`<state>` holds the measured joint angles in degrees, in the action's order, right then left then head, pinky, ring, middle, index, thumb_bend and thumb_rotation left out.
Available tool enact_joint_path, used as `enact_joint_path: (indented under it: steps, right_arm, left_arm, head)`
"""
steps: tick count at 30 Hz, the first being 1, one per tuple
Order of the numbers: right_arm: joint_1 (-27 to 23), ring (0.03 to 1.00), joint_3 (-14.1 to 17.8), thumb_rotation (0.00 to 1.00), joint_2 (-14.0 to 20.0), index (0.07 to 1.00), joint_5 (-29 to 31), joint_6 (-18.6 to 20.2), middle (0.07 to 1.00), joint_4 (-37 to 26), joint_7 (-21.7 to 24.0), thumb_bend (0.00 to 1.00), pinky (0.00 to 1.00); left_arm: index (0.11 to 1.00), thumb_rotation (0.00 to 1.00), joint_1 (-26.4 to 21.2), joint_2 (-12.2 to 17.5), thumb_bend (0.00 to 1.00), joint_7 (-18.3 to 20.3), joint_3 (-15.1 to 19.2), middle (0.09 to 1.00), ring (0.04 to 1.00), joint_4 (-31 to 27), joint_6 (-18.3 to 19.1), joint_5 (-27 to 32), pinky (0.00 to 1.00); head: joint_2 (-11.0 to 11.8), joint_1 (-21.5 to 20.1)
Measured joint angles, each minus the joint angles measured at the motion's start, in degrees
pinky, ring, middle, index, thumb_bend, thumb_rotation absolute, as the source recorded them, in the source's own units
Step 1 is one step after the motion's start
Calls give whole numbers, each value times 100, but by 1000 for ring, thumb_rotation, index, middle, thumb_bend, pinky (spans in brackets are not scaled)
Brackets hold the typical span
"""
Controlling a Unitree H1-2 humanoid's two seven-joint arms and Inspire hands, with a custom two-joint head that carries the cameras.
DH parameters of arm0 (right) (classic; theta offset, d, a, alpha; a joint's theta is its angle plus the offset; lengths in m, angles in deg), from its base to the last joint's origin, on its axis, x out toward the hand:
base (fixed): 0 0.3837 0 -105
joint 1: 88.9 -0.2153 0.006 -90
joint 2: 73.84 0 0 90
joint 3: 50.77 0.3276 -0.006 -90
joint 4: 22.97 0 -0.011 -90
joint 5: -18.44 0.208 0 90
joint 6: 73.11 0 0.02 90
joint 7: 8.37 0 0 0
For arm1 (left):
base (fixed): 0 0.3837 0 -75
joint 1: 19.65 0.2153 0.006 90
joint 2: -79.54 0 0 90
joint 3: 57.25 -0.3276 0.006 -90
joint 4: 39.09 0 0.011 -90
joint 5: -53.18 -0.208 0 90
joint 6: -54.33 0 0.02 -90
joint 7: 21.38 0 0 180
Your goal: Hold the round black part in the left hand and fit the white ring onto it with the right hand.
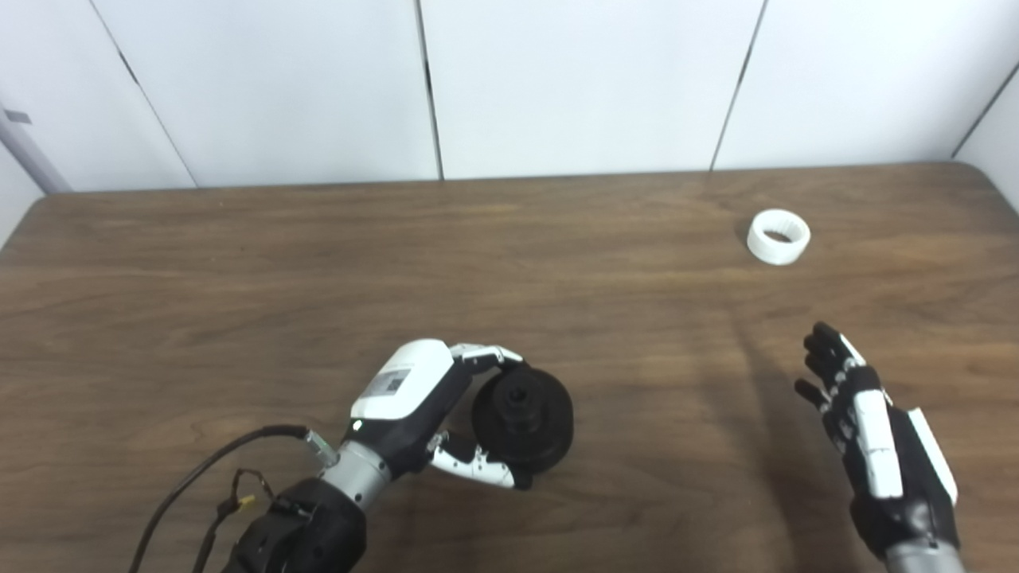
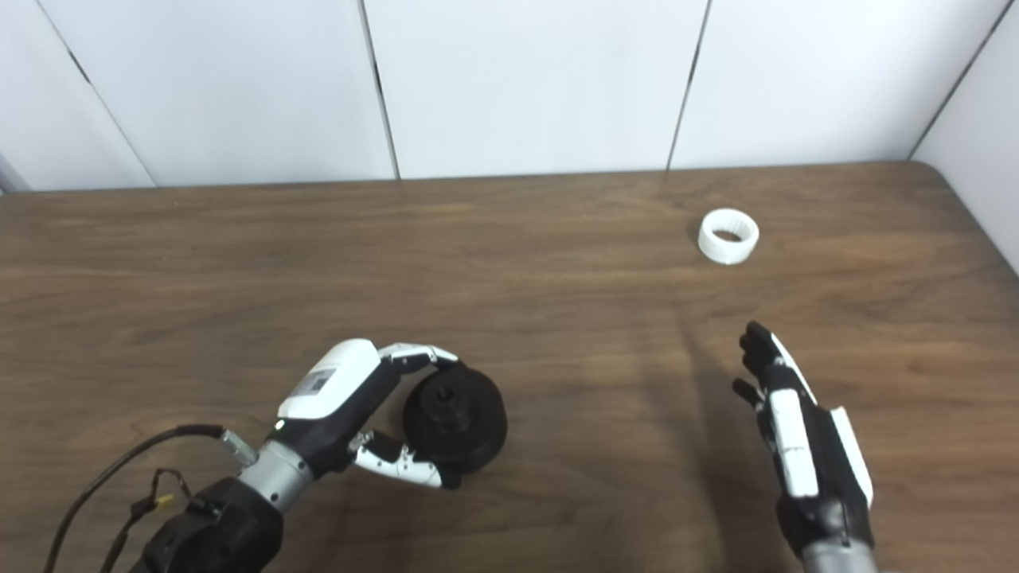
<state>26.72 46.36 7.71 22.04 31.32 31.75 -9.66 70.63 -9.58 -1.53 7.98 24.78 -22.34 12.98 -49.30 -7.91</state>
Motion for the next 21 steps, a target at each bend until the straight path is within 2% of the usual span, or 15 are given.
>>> enact_joint_path:
  steps: [9, 21]
  right_arm:
    - [-45, 943, -14, 1000, 28, 921, -95, 227, 922, -202, -90, 562, 890]
    - [-110, 922, -5, 1000, 59, 906, -189, 401, 904, -248, -101, 556, 865]
  left_arm:
    - [483, 56, 86, -47, 522, 79, 7, 789, 857, 131, -170, 27, 753]
    - [484, 57, 64, -32, 523, 141, -43, 786, 854, 192, -309, -306, 761]
  head:
    - [-158, 53]
    - [-202, 53]
